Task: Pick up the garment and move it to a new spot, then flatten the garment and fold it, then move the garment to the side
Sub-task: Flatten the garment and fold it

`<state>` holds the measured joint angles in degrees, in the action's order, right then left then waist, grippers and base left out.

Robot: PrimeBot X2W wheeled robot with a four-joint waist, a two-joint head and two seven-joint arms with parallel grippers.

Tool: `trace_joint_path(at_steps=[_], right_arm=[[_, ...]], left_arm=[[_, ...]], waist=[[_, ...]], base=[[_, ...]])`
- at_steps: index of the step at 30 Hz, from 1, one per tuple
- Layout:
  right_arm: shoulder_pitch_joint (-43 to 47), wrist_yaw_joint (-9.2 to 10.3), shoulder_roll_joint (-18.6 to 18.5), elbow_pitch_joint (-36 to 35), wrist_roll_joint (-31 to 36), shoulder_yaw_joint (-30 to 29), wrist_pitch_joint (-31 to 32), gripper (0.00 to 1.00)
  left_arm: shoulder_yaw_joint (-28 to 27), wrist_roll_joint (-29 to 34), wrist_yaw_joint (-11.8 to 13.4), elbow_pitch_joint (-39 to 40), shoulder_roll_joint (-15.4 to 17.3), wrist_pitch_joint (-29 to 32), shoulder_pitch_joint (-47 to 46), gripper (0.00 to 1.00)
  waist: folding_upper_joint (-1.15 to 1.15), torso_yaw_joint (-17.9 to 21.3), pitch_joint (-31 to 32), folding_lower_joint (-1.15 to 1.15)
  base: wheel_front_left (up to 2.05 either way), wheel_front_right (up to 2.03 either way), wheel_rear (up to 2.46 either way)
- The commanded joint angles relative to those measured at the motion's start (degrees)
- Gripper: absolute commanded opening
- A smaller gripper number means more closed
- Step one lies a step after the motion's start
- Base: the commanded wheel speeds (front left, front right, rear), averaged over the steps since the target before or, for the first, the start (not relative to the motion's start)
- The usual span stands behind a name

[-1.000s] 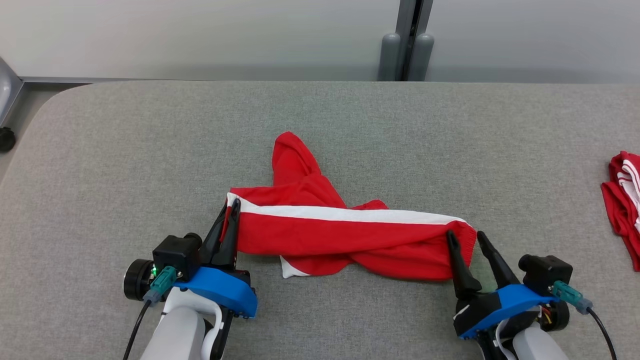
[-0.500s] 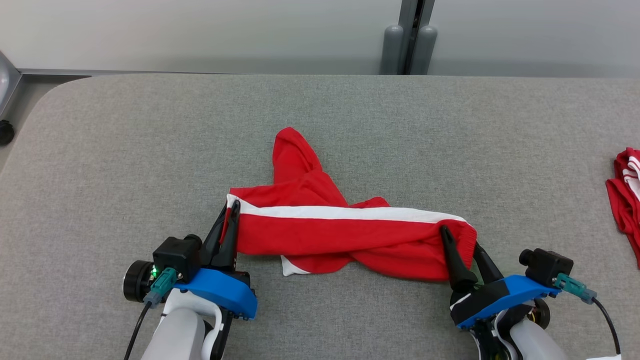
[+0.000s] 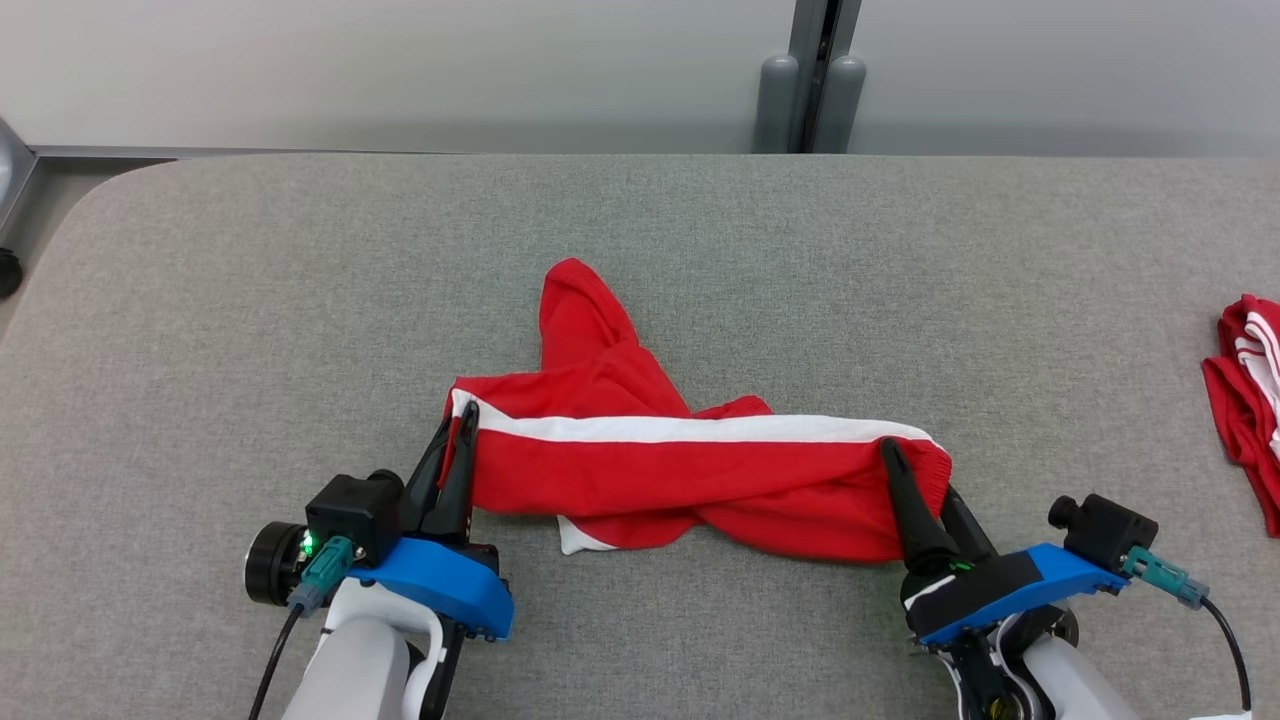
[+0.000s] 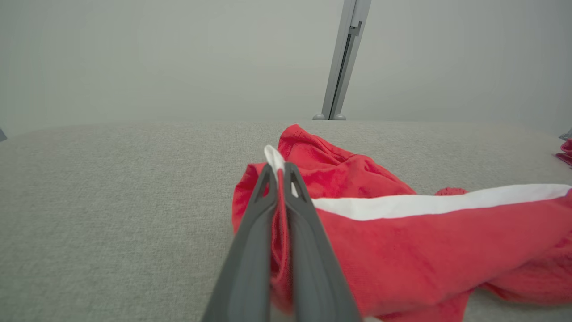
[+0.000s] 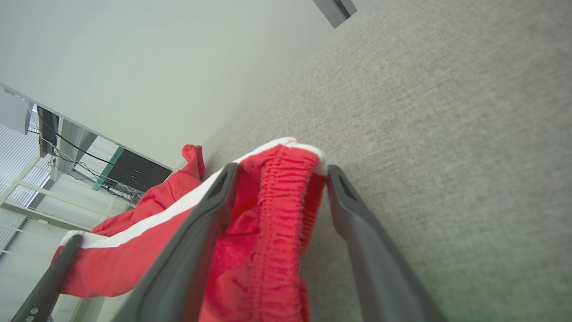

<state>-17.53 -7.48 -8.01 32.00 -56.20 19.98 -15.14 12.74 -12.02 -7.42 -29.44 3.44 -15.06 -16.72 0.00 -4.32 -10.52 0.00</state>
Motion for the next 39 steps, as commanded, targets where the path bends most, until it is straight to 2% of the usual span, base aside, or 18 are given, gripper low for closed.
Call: trace_joint_path(at_steps=[1,5,7,8,9,11,12,13,20,28,32,39], right_arm=[[0.4,-0.02,-0.5,-0.2,-0.8,0.3,0.1,1.00],[-0.4,-0.02,-0.8,-0.6,-1.8,0.2,0.0,1.00],[-0.5,-0.02,-0.9,-0.8,-2.1,0.0,0.0,0.89],[-0.6,-0.02,-0.8,-0.9,-2.2,-0.1,0.0,0.72],[-0.6,-0.02,-0.8,-1.1,-2.2,-0.4,0.0,0.47],[-0.4,-0.02,-0.9,-0.4,-1.6,-0.5,0.0,0.32],[-0.4,-0.02,-0.9,-0.1,-1.3,-0.2,0.0,0.04],[-0.5,-0.02,-1.0,0.1,-1.1,-0.1,0.0,0.00],[-1.2,-0.01,-1.1,-1.9,2.7,-3.8,0.0,0.00],[-2.4,-0.02,-1.6,-10.6,11.9,-6.4,0.0,0.00],[-4.8,-0.02,-3.4,-15.0,13.6,-6.0,0.0,0.00],[-10.4,-0.01,-9.0,-20.4,13.3,-3.7,0.0,0.00]], left_arm=[[0.1,0.3,-0.1,-0.1,0.1,-0.1,0.6,0.00],[0.2,0.3,-0.1,-0.3,0.2,-0.1,0.7,0.00],[0.2,0.2,-0.1,-0.5,0.2,-0.1,1.0,0.00],[0.3,0.2,-0.1,-0.6,0.2,-0.1,1.0,0.00],[0.3,0.2,-0.1,-0.7,0.2,-0.1,1.1,0.00],[0.3,0.2,-0.1,-0.8,0.3,-0.1,1.3,0.00],[0.3,0.1,-0.1,-0.9,0.4,-0.1,1.4,0.00],[0.3,0.1,-0.1,-1.0,0.4,-0.1,1.4,0.00],[-0.3,0.1,-0.1,0.0,0.6,-0.1,0.7,0.00],[0.0,-1.5,-0.1,7.4,1.8,-0.1,-1.4,0.00],[0.8,-2.8,-0.1,12.5,4.8,-0.1,-4.2,0.00],[2.6,-8.2,-0.1,18.2,10.9,-0.1,-10.3,0.00]], waist=[[0.00,0.0,0.0,0.00],[0.00,-0.1,0.0,0.00],[0.00,-0.1,0.1,0.00],[0.00,-0.1,0.2,0.00],[0.00,-0.2,0.2,0.00],[0.00,-0.2,0.4,0.00],[0.00,-0.2,0.4,0.00],[0.00,-0.2,0.5,0.00],[0.00,0.0,0.6,0.00],[0.00,0.9,3.0,0.00],[0.00,1.5,5.0,0.00],[0.00,2.0,8.8,0.00]], base=[[0.00,0.00,0.00],[0.00,0.00,0.00],[0.00,0.00,0.00],[0.00,0.00,0.00],[0.00,0.00,0.00],[0.00,0.00,0.00],[0.00,0.00,0.00],[0.00,0.00,0.00],[0.00,0.00,0.00],[0.00,0.00,0.00],[0.00,0.00,0.00],[0.00,0.00,0.00]])
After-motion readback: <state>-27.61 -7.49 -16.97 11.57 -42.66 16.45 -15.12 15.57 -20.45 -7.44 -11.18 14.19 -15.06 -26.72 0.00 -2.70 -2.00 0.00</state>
